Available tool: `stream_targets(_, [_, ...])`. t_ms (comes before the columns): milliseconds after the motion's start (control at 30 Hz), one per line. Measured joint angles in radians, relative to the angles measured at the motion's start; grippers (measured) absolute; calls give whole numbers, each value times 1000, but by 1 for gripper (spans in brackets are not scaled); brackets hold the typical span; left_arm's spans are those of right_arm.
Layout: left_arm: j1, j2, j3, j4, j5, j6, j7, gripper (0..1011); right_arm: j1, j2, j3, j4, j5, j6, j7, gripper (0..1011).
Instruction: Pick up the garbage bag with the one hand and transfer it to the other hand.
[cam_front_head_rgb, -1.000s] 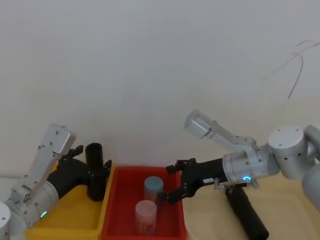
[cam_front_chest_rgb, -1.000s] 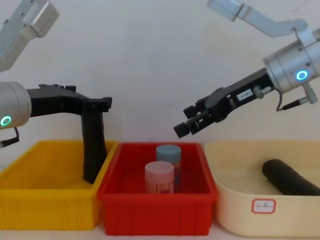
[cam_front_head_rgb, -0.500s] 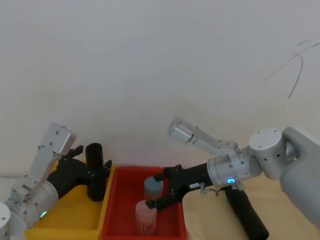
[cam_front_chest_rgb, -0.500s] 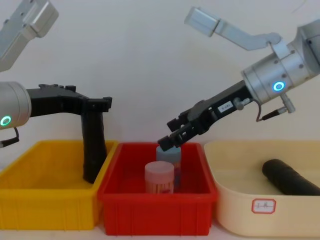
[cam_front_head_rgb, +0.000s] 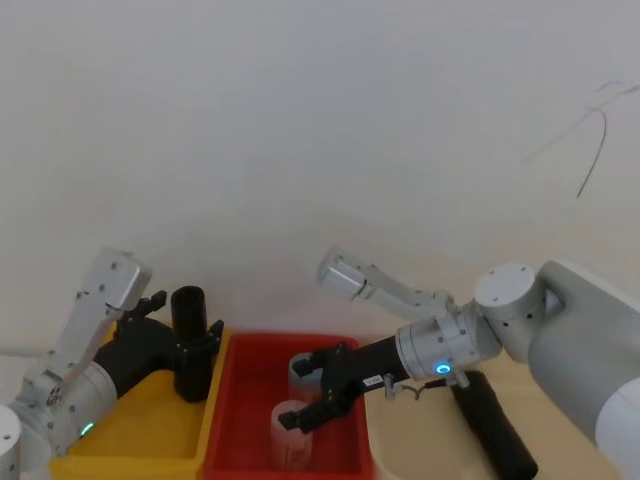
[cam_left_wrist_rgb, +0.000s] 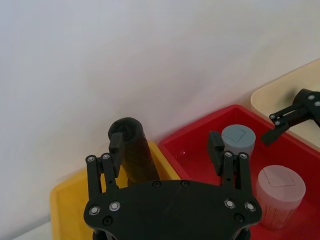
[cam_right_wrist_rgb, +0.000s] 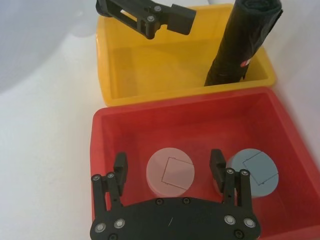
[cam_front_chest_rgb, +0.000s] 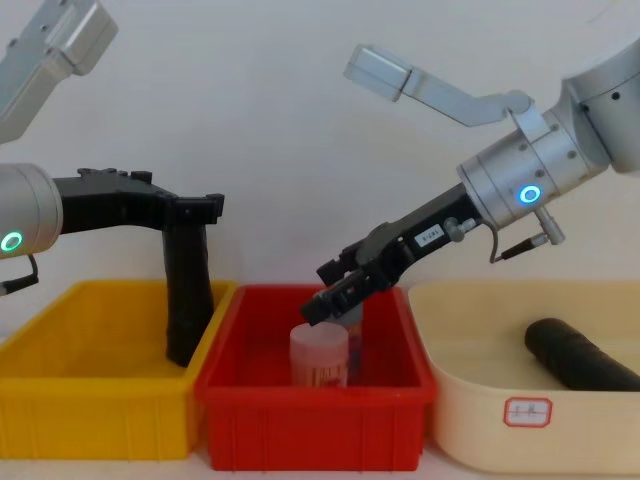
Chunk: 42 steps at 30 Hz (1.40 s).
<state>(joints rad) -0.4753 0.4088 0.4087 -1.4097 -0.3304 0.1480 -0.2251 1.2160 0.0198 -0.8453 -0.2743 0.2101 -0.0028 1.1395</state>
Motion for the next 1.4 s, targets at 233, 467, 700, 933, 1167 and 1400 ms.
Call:
stream_targets(233, [0,0,0,0,0,0,0,1001,26,-39,2,89,-10,-39,10,1001])
stream_targets(467, [0,0,0,0,0,0,0,1001,42,-61,4,138,-15,-62,16,1002])
stream_targets(700, [0,0,0,0,0,0,0,1002,51,-75,4,170,-19,-76,19,1001])
stream_targets(933, [0,0,0,0,0,0,0,1001,55,-82,5,187,-21,-83,21,1002])
stream_targets(1167, [0,0,0,0,0,0,0,1001,58,-86,5,196,-21,-87,22,1001])
stream_targets(1400, [0,0,0,0,0,0,0,1002,60,-89,5,201,-22,-89,23,1002])
